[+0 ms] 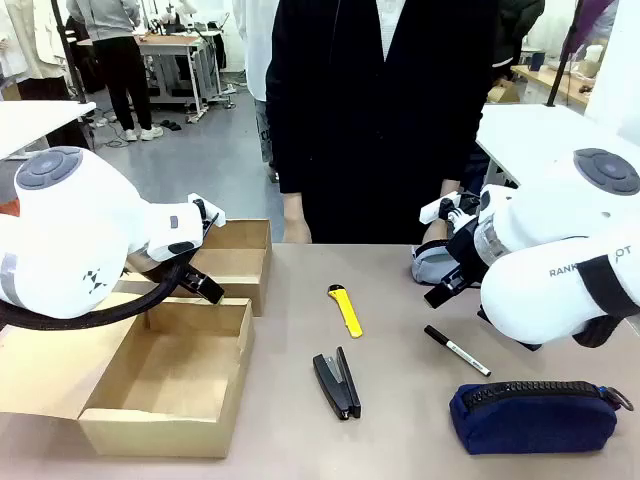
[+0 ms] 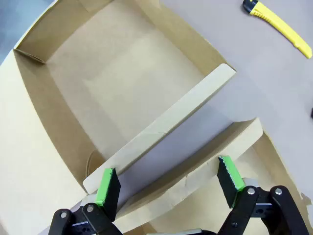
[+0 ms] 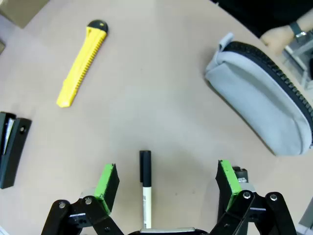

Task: Place items inside the box.
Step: Pick up a Pencil pouch or Stapler and place it inside the Mailer Box closest to the robot.

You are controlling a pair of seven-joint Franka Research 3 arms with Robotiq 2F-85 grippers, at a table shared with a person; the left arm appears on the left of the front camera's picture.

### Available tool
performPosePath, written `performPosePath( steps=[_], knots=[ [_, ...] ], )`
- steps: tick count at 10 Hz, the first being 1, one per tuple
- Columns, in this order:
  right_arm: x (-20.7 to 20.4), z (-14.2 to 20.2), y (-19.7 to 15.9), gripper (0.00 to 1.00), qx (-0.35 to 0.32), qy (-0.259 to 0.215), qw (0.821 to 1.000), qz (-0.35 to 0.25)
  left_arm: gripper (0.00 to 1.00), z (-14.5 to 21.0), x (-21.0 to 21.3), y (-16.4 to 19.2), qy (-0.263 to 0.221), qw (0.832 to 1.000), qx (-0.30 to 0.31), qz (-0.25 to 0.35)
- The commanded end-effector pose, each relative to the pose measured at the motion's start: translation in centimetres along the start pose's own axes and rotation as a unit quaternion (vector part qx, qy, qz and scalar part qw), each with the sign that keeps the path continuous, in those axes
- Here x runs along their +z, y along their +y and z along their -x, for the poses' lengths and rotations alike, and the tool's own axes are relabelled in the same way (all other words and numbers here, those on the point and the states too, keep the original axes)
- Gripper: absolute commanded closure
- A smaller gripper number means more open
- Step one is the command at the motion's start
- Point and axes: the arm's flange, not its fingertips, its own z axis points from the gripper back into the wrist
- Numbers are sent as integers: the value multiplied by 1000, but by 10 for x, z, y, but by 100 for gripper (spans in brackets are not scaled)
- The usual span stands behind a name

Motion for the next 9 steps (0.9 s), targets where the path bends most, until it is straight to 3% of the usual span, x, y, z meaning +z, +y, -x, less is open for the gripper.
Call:
performPosePath(
  steps=[1, 9],
  knots=[
    [0, 0, 0, 0, 0, 0, 1000, 0, 0, 0, 0, 0, 0, 1000, 0, 0],
    [0, 0, 0, 0, 0, 0, 1000, 0, 0, 0, 0, 0, 0, 1000, 0, 0]
  ],
)
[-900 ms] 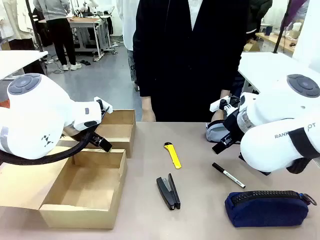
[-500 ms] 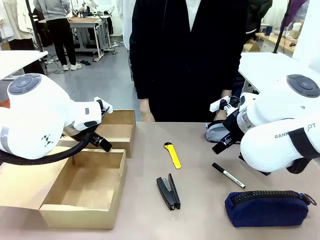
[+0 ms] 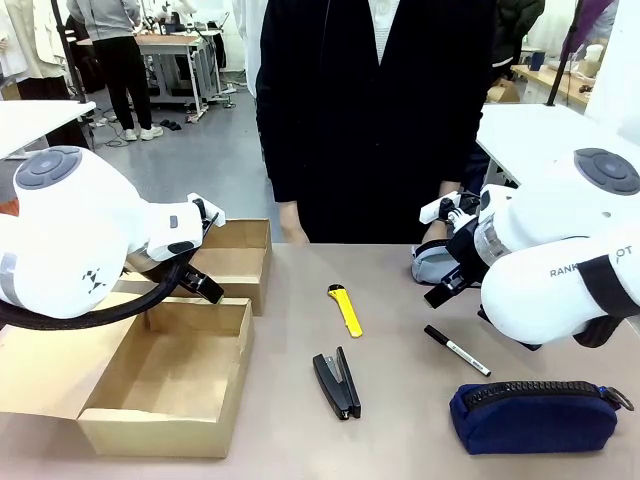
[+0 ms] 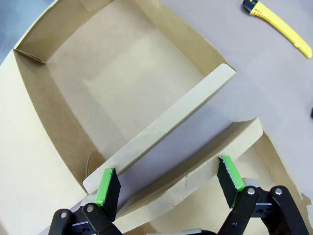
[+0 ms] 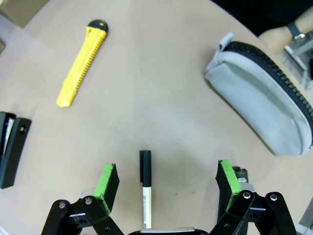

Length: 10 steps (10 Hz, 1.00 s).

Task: Place items inside the box.
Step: Pick up a Pencil pouch or Stapler and place it inside the Mailer Box closest to the robot.

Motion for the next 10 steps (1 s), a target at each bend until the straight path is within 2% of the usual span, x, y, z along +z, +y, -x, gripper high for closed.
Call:
performPosePath(
  steps=[1, 9, 10],
  knots=[
    [0, 0, 0, 0, 0, 0, 1000, 0, 0, 0, 0, 0, 0, 1000, 0, 0],
    [0, 0, 0, 0, 0, 0, 1000, 0, 0, 0, 0, 0, 0, 1000, 0, 0],
    [32, -4, 1, 0, -61, 2, 998, 24, 0, 3, 40, -3, -36, 999, -2, 37]
  ],
)
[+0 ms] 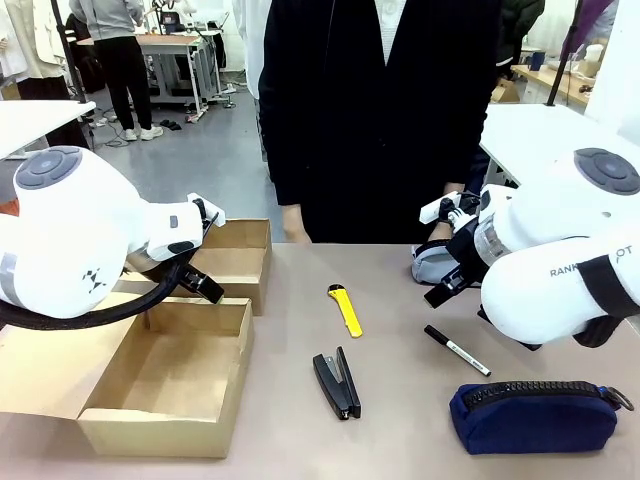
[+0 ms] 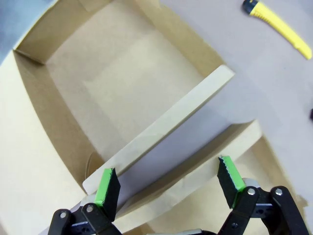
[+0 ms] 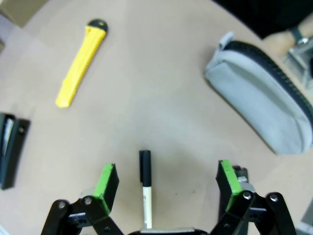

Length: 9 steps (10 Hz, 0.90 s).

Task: Place items inside the box.
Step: Pick up a Pencil pouch or Stapler and place it inside the Mailer Box closest to the robot.

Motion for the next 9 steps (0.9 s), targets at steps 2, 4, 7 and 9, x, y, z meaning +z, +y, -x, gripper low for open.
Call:
performPosePath(
  steps=[2, 4, 7, 9],
  knots=[
    [122, 6, -6, 0, -147, 17, 989, -12, 0, 17, 139, -10, -59, 990, 108, 70],
    [207, 51, -26, 0, -183, 1, 978, -98, 0, 53, 221, 5, -98, 972, 122, 174],
    [258, 191, -90, 0, -309, -115, 932, -152, 0, 160, 240, 96, -105, 934, 192, 280],
    [251, 256, -121, 0, -411, -156, 884, -155, 0, 231, 222, 151, -204, 881, 270, 332]
  ],
)
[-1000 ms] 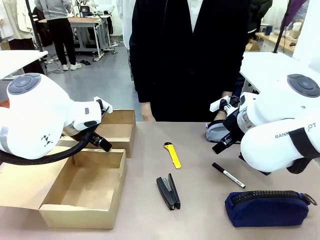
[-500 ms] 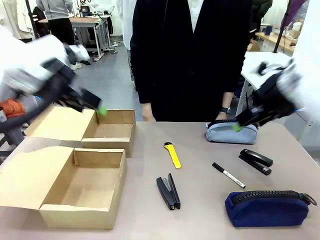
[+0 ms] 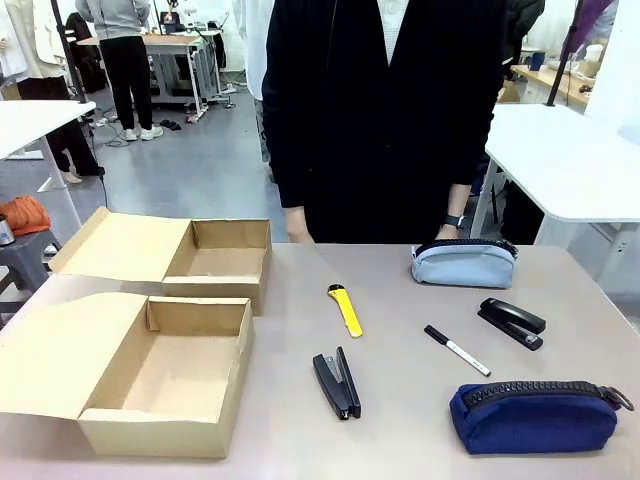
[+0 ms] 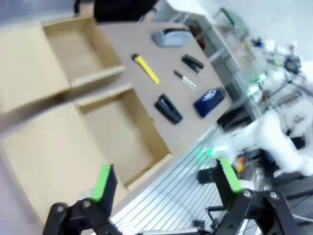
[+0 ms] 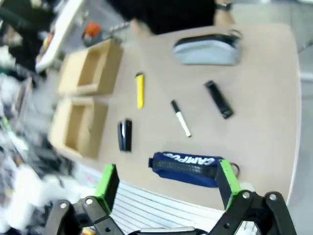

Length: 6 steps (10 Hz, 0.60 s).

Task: Place items inside the box.
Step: Pick up a Pencil pouch or Stapler and place it inside the Mailer Box closest to the robot.

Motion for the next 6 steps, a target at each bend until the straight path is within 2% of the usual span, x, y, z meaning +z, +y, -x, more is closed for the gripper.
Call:
performPosePath(
  steps=[1, 2, 6],
  knots=[
    [-64, 79, -67, 0, -60, -41, 997, 1, 0, -25, -45, -52, 46, 998, -45, -27],
    [0, 0, 0, 0, 0, 0, 1000, 0, 0, -25, -45, -52, 46, 998, -45, -27],
    [0, 0, 0, 0, 0, 0, 1000, 0, 0, -25, -45, -52, 46, 998, -45, -27]
  ],
)
